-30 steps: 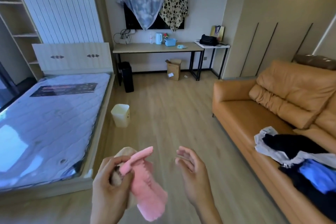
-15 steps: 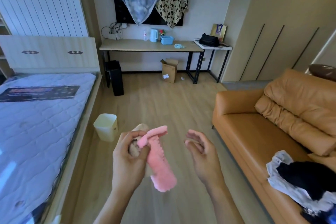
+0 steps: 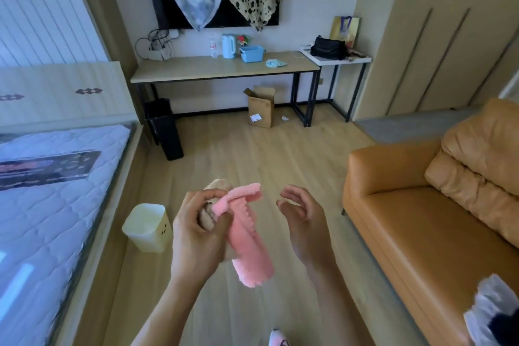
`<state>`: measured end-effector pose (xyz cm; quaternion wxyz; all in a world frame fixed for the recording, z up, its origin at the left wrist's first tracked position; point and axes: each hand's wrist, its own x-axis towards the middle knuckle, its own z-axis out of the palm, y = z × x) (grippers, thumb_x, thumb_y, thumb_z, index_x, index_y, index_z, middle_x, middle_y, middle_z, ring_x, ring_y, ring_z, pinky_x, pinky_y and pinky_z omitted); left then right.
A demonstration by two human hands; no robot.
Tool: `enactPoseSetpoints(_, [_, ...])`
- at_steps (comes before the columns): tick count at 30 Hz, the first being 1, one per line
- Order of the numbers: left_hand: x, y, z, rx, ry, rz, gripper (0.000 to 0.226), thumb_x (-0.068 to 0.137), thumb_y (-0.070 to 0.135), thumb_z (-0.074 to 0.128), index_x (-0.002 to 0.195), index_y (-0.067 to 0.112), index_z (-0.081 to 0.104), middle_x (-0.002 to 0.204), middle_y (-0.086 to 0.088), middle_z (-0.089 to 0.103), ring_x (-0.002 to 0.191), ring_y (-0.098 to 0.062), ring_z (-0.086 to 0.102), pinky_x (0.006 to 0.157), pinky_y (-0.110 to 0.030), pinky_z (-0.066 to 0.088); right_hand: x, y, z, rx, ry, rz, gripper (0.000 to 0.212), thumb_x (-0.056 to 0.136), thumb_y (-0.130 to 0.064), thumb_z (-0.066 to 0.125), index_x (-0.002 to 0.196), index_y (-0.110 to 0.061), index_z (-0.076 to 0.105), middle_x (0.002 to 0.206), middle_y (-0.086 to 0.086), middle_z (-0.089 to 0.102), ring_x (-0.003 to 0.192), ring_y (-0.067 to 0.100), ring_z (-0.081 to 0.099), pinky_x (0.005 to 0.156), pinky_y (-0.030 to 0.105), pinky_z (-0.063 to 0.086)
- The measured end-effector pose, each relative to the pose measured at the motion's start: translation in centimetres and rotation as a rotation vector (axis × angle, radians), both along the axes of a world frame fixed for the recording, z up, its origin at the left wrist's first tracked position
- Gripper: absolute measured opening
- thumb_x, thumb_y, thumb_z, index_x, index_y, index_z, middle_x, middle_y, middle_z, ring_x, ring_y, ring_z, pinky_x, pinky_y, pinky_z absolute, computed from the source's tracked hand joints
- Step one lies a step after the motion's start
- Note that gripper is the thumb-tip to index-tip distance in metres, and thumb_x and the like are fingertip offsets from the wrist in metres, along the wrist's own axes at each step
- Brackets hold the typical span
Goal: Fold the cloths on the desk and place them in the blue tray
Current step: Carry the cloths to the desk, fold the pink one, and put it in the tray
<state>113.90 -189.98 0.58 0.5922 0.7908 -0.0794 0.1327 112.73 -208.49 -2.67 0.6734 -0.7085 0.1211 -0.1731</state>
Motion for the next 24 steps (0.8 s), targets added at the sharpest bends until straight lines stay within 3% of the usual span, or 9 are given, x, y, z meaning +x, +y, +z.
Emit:
enactPoseSetpoints(4, [8.3, -4.1, 0.3, 0.005, -0.023, 0.092, 0.033, 0.081, 0.002, 0.07, 0.096, 0.031, 0.068, 0.099, 0.009, 0.065, 0.098, -0.004, 0.062, 0.078, -0.012, 0.045, 9.7, -4.5, 1.2, -0.036, -0.016, 0.094, 0.04, 0.081, -0.032, 0.062, 0.119, -0.02, 0.065, 0.116, -0.01, 0.07, 0.101, -0.006, 0.066, 0.083, 0.011, 0.048])
enactPoseSetpoints(9, [18.1, -8.8, 1.0, 0.0, -0.046, 0.168, 0.032, 0.08, 0.001, 0.071, 0.097, 0.029, 0.068, 0.095, 0.009, 0.063, 0.094, -0.004, 0.062, 0.075, -0.007, 0.044, 19.8, -9.3, 2.0, -0.036, -0.027, 0.132, 0.029, 0.089, -0.024, 0.066, 0.118, -0.021, 0.065, 0.117, -0.009, 0.07, 0.101, -0.003, 0.068, 0.081, 0.01, 0.049])
enactPoseSetpoints(13, [26.5, -11.9, 0.5, -0.029, -0.039, 0.175, 0.033, 0.08, -0.001, 0.071, 0.095, 0.028, 0.069, 0.093, 0.01, 0.063, 0.092, -0.006, 0.062, 0.074, -0.007, 0.044, 27.4, -12.4, 1.0, -0.019, -0.013, 0.141, 0.025, 0.093, -0.01, 0.066, 0.117, -0.018, 0.065, 0.115, -0.007, 0.071, 0.101, 0.0, 0.068, 0.082, 0.011, 0.05])
enactPoseSetpoints(17, [36.5, -14.5, -0.6, -0.055, -0.044, 0.183, 0.035, 0.079, -0.004, 0.071, 0.095, 0.027, 0.069, 0.097, 0.01, 0.064, 0.093, -0.004, 0.062, 0.074, -0.004, 0.043, 36.9, -15.3, -0.5, -0.017, -0.051, 0.055, 0.024, 0.093, -0.004, 0.063, 0.112, -0.018, 0.066, 0.109, -0.004, 0.074, 0.1, 0.015, 0.072, 0.084, 0.019, 0.054])
enactPoseSetpoints(21, [47.5, -16.5, -1.2, -0.095, -0.048, 0.193, 0.035, 0.08, -0.003, 0.07, 0.096, 0.028, 0.069, 0.099, 0.01, 0.064, 0.096, -0.004, 0.062, 0.074, -0.007, 0.045, 47.4, -17.0, -0.5, -0.071, -0.044, 0.073, 0.023, 0.093, -0.008, 0.063, 0.112, -0.021, 0.065, 0.108, -0.007, 0.074, 0.101, 0.012, 0.072, 0.087, 0.024, 0.055])
enactPoseSetpoints(24, [55.8, -18.0, -0.8, -0.117, -0.035, 0.177, 0.034, 0.081, -0.001, 0.07, 0.096, 0.03, 0.069, 0.102, 0.011, 0.065, 0.098, -0.003, 0.063, 0.074, -0.011, 0.048, 55.7, -18.4, 0.5, -0.094, -0.034, 0.081, 0.027, 0.087, -0.024, 0.062, 0.113, -0.022, 0.065, 0.11, -0.01, 0.073, 0.103, 0.01, 0.071, 0.089, 0.027, 0.055])
